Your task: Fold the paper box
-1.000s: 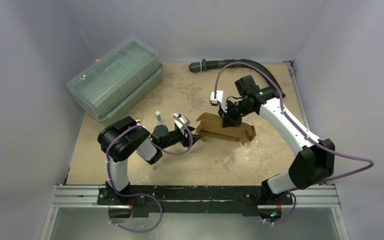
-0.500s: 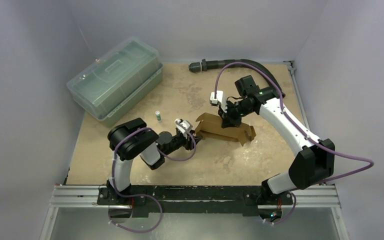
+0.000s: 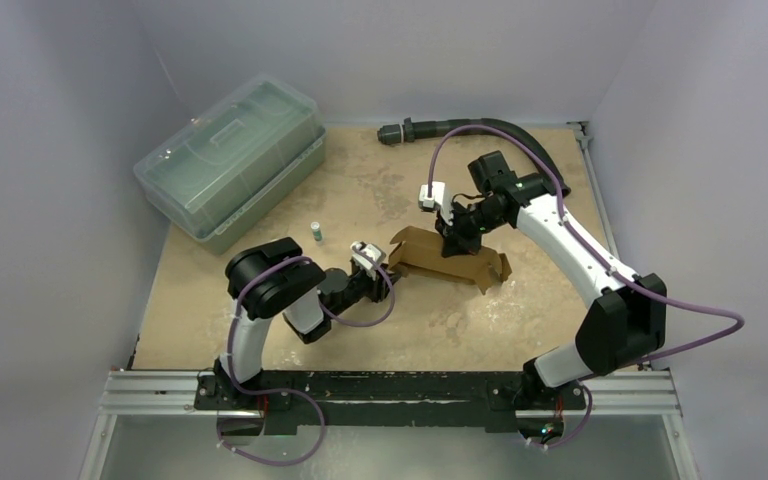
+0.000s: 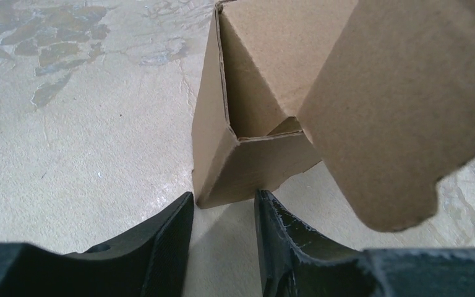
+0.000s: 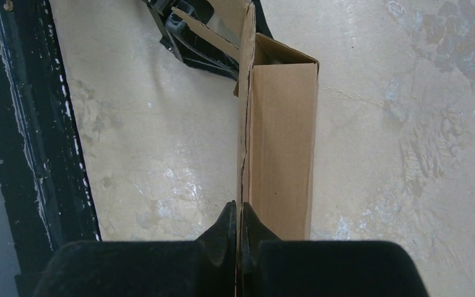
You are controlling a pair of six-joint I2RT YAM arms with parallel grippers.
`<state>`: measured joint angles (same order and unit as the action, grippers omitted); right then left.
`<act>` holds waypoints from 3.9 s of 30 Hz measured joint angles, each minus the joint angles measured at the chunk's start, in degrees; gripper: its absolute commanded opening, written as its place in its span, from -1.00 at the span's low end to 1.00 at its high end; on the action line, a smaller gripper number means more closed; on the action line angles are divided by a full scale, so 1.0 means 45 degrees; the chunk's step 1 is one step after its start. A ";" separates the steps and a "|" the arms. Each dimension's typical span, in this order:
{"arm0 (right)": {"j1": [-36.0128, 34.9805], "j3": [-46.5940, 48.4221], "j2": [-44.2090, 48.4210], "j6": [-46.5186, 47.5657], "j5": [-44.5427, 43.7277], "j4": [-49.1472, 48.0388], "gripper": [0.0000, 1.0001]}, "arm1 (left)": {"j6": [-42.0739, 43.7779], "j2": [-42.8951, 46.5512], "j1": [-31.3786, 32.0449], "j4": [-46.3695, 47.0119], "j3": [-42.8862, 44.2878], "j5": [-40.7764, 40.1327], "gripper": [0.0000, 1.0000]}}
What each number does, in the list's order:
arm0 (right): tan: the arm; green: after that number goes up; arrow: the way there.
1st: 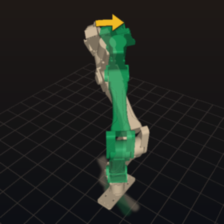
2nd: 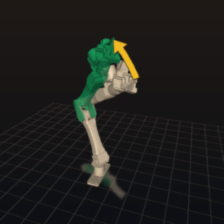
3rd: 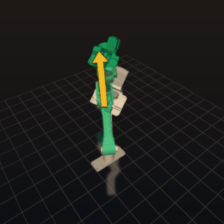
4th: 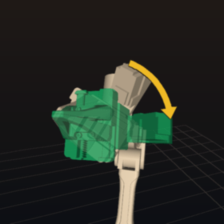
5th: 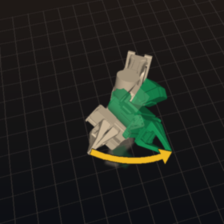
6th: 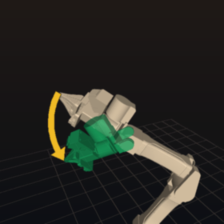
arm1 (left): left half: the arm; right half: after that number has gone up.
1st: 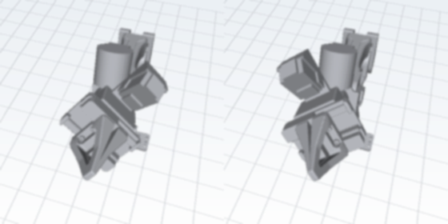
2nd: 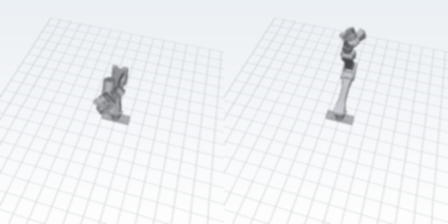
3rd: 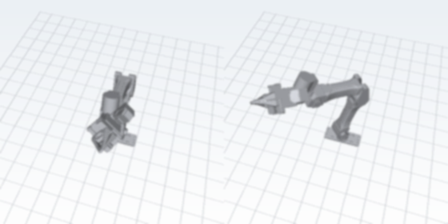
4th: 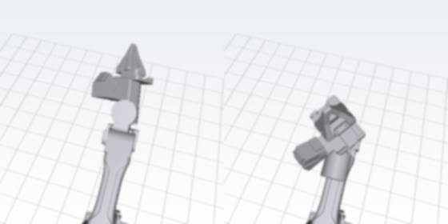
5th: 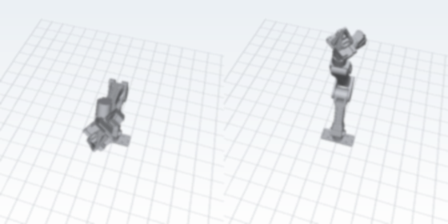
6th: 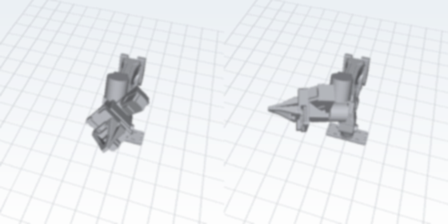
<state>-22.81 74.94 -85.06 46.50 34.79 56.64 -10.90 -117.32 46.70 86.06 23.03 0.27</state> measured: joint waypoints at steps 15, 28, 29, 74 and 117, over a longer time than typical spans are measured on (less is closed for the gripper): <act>0.0000 0.0015 0.0000 0.0015 0.0185 0.0126 -1.00 | 0.1137 0.0092 -0.0039 0.0000 -0.0068 0.0631 -0.08; 0.0000 0.0277 -0.0015 0.0010 0.0189 0.0277 -1.00 | 0.1151 0.0272 -0.0335 0.0000 -0.0068 0.1656 -0.11; 0.0000 0.0282 -0.0015 0.0005 0.0189 0.0272 -1.00 | 0.1151 0.0306 -0.0364 0.0000 -0.0068 0.1700 -0.11; 0.0087 0.1005 -0.0787 0.0010 0.0549 0.0631 -1.00 | 0.0942 0.0209 -0.0092 -0.0024 0.0680 0.0121 -0.62; 0.0170 0.1263 -0.0908 -0.0379 0.1132 0.0481 -1.00 | 0.0321 -0.0044 0.0228 -0.0039 0.1107 -0.1802 -0.20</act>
<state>-22.04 80.62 -89.14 44.80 39.88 58.81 -9.45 -117.51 47.72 85.89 28.01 -7.84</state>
